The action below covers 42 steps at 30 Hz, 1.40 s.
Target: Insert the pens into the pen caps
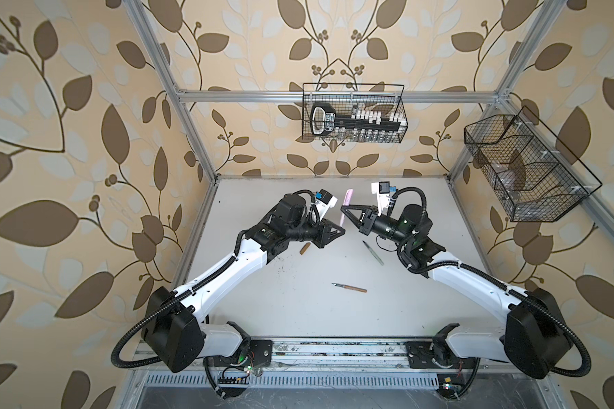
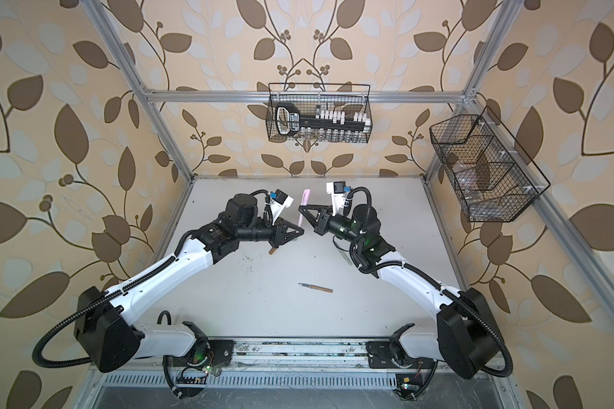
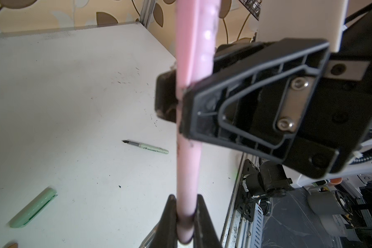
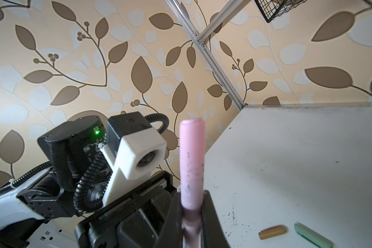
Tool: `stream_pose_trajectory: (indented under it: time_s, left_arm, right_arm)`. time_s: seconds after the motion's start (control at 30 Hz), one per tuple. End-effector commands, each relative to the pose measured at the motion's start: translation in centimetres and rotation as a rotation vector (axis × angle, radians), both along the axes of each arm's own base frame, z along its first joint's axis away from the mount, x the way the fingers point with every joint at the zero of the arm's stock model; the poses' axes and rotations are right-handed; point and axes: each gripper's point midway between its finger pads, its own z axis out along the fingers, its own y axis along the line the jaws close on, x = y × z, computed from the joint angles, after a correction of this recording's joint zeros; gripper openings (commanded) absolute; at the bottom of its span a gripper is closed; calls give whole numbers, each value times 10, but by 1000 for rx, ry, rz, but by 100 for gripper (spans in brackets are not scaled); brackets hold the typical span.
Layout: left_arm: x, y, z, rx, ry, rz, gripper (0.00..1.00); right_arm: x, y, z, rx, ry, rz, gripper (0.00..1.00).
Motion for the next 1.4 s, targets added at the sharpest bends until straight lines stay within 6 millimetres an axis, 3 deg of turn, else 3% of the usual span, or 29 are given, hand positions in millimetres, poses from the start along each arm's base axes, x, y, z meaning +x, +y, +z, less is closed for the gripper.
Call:
stream_pose_trajectory:
  time_s: [0.0,0.1,0.23,0.5,0.67,0.87,1.17,1.37]
  left_arm:
    - [18,5,28,-23,-65,68,0]
    - [19,5,27,-4,-67,66,0]
    - [19,4,24,10,-64,51,0]
    - [18,2,20,26,-56,32,0]
    - [13,2,13,41,-37,14,0]
    - [6,2,0,73,-7,-5,0]
    - [3,1,3,60,-16,-12,0]
    - [3,1,4,61,-19,-14,0]
  right_arm:
    - [-7,2,-2,-23,-26,14,1]
    - [-9,-1,-3,-38,-29,8,6]
    - [-10,-6,-1,-48,-35,-1,32]
    - [-14,-7,1,-60,-35,21,51]
    - [-5,-31,19,-44,-47,-16,60]
    - [14,-31,37,-69,-40,27,60]
    - [41,-16,29,-100,8,78,61]
    - [46,-6,29,-94,13,113,56]
